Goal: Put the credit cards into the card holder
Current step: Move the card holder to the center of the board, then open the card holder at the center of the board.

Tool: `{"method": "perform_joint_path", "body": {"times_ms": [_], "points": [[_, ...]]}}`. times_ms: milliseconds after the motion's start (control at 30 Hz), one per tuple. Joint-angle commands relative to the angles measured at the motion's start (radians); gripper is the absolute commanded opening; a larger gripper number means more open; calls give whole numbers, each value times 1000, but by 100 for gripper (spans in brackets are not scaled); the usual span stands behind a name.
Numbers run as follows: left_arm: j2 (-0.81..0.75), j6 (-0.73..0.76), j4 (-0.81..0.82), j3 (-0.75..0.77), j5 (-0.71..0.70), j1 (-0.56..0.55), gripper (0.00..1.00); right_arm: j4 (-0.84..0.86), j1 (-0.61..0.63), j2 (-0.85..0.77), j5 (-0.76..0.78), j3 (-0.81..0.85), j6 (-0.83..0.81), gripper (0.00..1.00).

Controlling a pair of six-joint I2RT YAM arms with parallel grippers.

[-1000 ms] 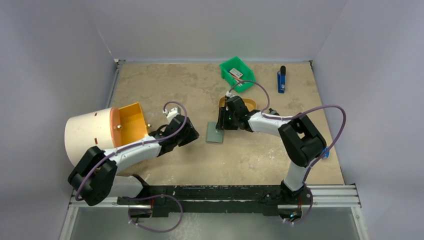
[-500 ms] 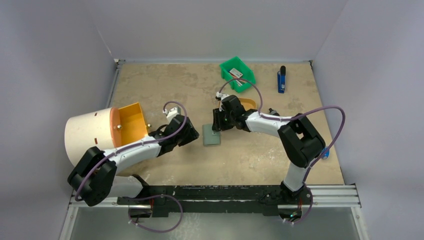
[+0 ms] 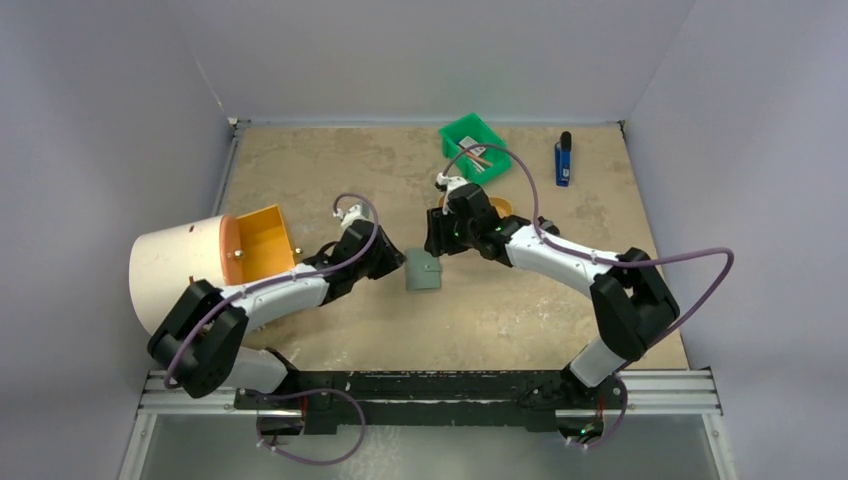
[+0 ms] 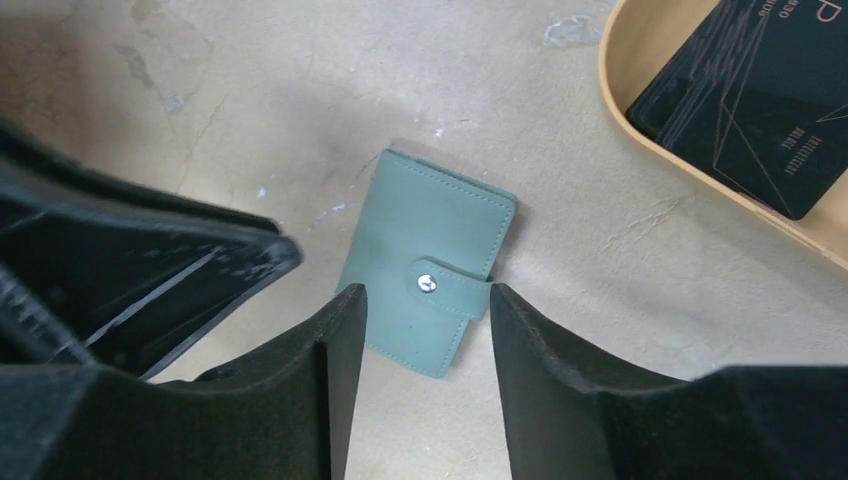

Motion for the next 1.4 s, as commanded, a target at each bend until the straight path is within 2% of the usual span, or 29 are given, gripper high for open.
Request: {"method": "perform_joint_path", "body": {"times_ms": [0,167,200,533,767,1367], "points": [[64,-64,255,2,144,35,25,-36,45,-31,89,2,22,50],[138,-126,405,-33,220,65,1,-2,93,-32,113,-30,57,46],[150,-137,428,-37,230,70,0,-2,104,-26,122,-25,60,46],[226,-155,458,-49,230,105,0,-26,161,76,198,25,81,45],[285,-204,551,-83,267,116,0,-53,189,114,299,52,70,45],[313,-196,522,-89,251,120,0,-117,206,219,399,135,47,45]]}}
